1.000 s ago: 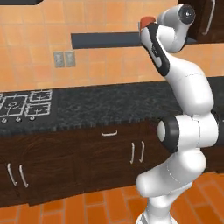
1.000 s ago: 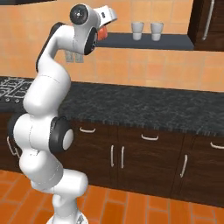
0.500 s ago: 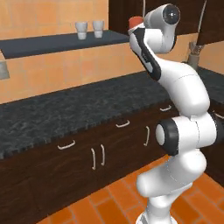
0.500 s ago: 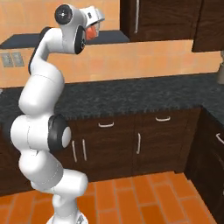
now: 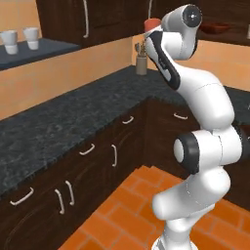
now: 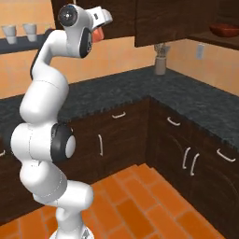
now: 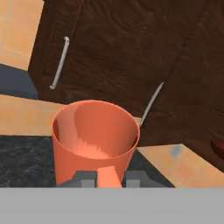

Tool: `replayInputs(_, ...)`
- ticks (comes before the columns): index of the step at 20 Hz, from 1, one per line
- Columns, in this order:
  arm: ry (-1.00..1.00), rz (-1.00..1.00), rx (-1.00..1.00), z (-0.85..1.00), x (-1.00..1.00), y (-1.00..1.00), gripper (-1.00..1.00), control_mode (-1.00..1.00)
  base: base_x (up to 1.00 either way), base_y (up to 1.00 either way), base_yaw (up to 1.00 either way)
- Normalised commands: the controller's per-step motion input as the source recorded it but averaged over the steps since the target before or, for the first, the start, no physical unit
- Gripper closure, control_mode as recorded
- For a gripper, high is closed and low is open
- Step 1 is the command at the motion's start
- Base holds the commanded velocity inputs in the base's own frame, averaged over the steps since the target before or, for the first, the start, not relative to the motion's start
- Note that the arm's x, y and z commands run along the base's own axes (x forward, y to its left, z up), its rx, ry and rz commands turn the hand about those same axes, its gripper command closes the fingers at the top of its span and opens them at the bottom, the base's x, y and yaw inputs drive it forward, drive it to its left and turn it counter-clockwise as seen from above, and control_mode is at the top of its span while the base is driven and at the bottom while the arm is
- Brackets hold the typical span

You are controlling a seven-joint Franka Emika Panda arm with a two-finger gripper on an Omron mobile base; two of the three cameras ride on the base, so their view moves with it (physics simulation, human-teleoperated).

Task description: Gather all objects into one cabinet and sort the glasses and bowls to opposite sides.

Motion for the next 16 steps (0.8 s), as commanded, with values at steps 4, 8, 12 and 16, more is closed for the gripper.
replayInputs(4, 0.00, 0.00, 0.00, 0.00, 0.00, 0.00, 1.00, 1.00, 0.00, -0.22, -0.56)
replayInputs(8, 0.00, 0.00, 0.00, 0.00, 0.00, 0.00, 1.00, 1.00, 0.00, -0.09, -0.46)
replayInputs(12, 0.00, 0.00, 0.00, 0.00, 0.00, 0.00, 1.00, 1.00, 0.03, -0.02, -0.39)
replayInputs(16, 0.00, 0.00, 0.00, 0.00, 0.00, 0.00, 1.00, 1.00, 0.19, -0.12, -0.37)
